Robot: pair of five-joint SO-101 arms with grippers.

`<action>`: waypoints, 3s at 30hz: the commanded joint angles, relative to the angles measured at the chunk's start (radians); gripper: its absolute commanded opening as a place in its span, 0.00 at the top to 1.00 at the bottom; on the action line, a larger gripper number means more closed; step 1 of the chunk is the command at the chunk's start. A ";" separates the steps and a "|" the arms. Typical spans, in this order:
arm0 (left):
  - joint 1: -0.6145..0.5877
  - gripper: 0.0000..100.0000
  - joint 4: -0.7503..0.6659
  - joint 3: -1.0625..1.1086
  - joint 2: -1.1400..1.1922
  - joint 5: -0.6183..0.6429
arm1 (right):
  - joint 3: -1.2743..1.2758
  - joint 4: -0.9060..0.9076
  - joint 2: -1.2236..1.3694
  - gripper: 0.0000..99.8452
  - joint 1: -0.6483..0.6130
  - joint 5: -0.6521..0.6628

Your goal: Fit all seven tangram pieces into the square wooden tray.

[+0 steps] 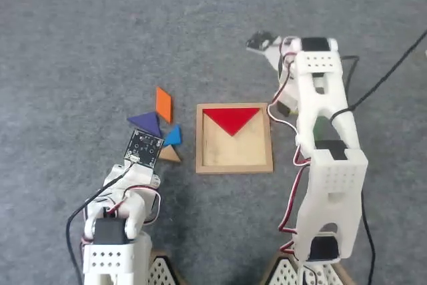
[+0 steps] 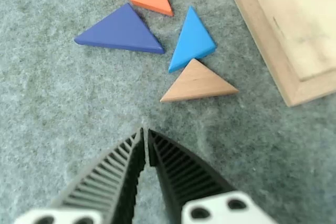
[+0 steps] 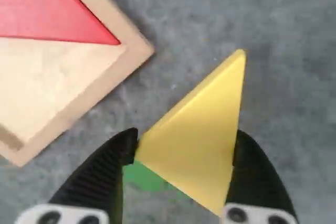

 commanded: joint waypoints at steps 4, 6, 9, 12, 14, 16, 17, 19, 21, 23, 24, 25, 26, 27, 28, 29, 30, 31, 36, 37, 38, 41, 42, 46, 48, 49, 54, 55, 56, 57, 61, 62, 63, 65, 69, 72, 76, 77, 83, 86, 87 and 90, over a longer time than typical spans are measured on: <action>-0.003 0.99 0.005 -0.007 -0.017 0.002 | -0.321 0.260 -0.015 0.87 -0.102 -0.184; -0.003 0.99 0.005 -0.007 -0.017 0.002 | -0.316 0.265 -0.015 0.87 -0.145 -0.281; -0.003 0.99 0.005 -0.007 -0.017 0.002 | -0.298 0.262 -0.007 0.87 -0.188 -0.427; -0.003 0.99 0.005 -0.007 -0.017 0.002 | -0.288 0.259 -0.016 0.87 -0.226 -0.505; -0.003 0.99 0.005 -0.007 -0.017 0.002 | -0.288 0.260 -0.033 0.87 -0.257 -0.519; -0.003 0.99 0.005 -0.007 -0.017 0.002 | -0.270 0.263 -0.064 0.87 -0.300 -0.519; -0.003 0.99 0.005 -0.007 -0.017 0.002 | -0.250 0.263 -0.084 0.87 -0.328 -0.517; -0.003 0.99 0.005 -0.007 -0.017 0.002 | -0.181 0.257 -0.128 0.87 -0.389 -0.512; -0.003 0.99 0.005 -0.007 -0.017 0.002 | -0.092 0.236 -0.170 0.87 -0.458 -0.454; -0.003 0.99 0.005 -0.007 -0.017 0.002 | 0.003 0.188 -0.206 0.87 -0.499 -0.377; -0.003 0.99 0.005 -0.007 -0.017 0.002 | 0.043 0.160 -0.220 0.87 -0.503 -0.333; -0.003 0.99 0.005 -0.007 -0.017 0.002 | 0.075 0.134 -0.229 0.87 -0.499 -0.287; -0.003 0.99 0.005 -0.007 -0.017 0.002 | 0.103 0.114 -0.239 0.87 -0.492 -0.232; -0.003 0.99 0.005 -0.007 -0.017 0.002 | 0.129 0.099 -0.242 0.87 -0.479 -0.160; -0.003 0.99 0.005 -0.007 -0.017 0.002 | 0.146 0.088 -0.245 0.87 -0.472 -0.089; -0.003 0.99 0.005 -0.007 -0.017 0.002 | 0.158 0.077 -0.245 0.87 -0.467 -0.017; -0.003 0.99 0.005 -0.007 -0.017 0.002 | 0.164 0.071 -0.245 0.87 -0.464 0.048; -0.003 0.99 0.005 -0.007 -0.017 0.002 | 0.164 0.071 -0.243 0.87 -0.464 0.114; -0.003 0.99 0.005 -0.007 -0.017 0.002 | 0.164 0.079 -0.243 0.87 -0.463 0.486; -0.003 0.99 0.005 -0.007 -0.017 0.002 | 0.164 0.079 -0.242 0.87 -0.460 0.566; -0.003 0.99 0.005 -0.007 -0.017 0.002 | 0.167 0.082 -0.242 0.87 -0.452 0.646; -0.003 0.99 0.005 -0.007 -0.017 0.002 | 0.169 0.097 -0.222 0.87 -0.446 0.812; -0.003 0.99 0.005 -0.007 -0.017 0.002 | 0.169 0.108 -0.211 0.87 -0.446 0.855; -0.003 0.99 0.005 -0.007 -0.017 0.002 | 0.170 0.114 -0.143 0.87 -0.446 1.057; -0.003 0.99 0.005 -0.007 -0.017 0.002 | 0.166 0.113 -0.108 0.87 -0.447 1.122; -0.003 0.99 0.005 -0.007 -0.017 0.002 | 0.166 0.111 -0.096 0.87 -0.452 1.149; -0.003 0.99 0.005 -0.007 -0.017 0.002 | 0.164 0.104 -0.056 0.87 -0.472 1.220; -0.003 0.99 0.005 -0.007 -0.017 0.002 | 0.163 0.102 -0.054 0.87 -0.475 1.231; -0.003 0.99 0.005 -0.007 -0.017 0.002 | 0.153 0.102 -0.053 0.87 -0.476 1.232; -0.003 0.99 0.005 -0.007 -0.017 0.002 | 0.141 0.104 -0.050 0.87 -0.476 1.232; -0.003 0.99 0.005 -0.007 -0.017 0.002 | 0.089 0.111 -0.036 0.87 -0.478 1.232; -0.003 0.99 0.005 -0.007 -0.017 0.002 | 0.080 0.111 -0.031 0.87 -0.481 1.234; -0.003 0.99 0.005 -0.007 -0.017 0.002 | 0.074 0.111 -0.027 0.87 -0.484 1.234; -0.003 0.99 0.005 -0.007 -0.017 0.002 | 0.071 0.113 -0.022 0.86 -0.493 1.234; -0.003 0.99 0.005 -0.007 -0.017 0.002 | 0.069 0.113 -0.019 0.82 -0.495 1.231; -0.003 0.99 0.005 -0.007 -0.017 0.002 | 0.069 0.113 -0.024 0.77 -0.490 1.227; -0.003 0.99 0.005 -0.007 -0.017 0.002 | 0.051 0.099 -0.025 0.74 -0.489 1.157; -0.003 0.99 0.005 -0.007 -0.017 0.002 | 0.040 0.099 -0.025 0.73 -0.489 1.142; -0.003 0.99 0.005 -0.007 -0.017 0.002 | -0.018 0.107 -0.025 0.69 -0.460 1.089; -0.003 0.99 0.005 -0.007 -0.017 0.002 | -0.018 0.111 -0.022 0.67 -0.463 1.089; -0.003 0.99 0.005 -0.007 -0.017 0.002 | -0.018 0.124 -0.019 0.67 -0.463 1.091; -0.003 0.99 0.005 -0.007 -0.017 0.002 | -0.018 0.137 -0.021 0.66 -0.466 1.092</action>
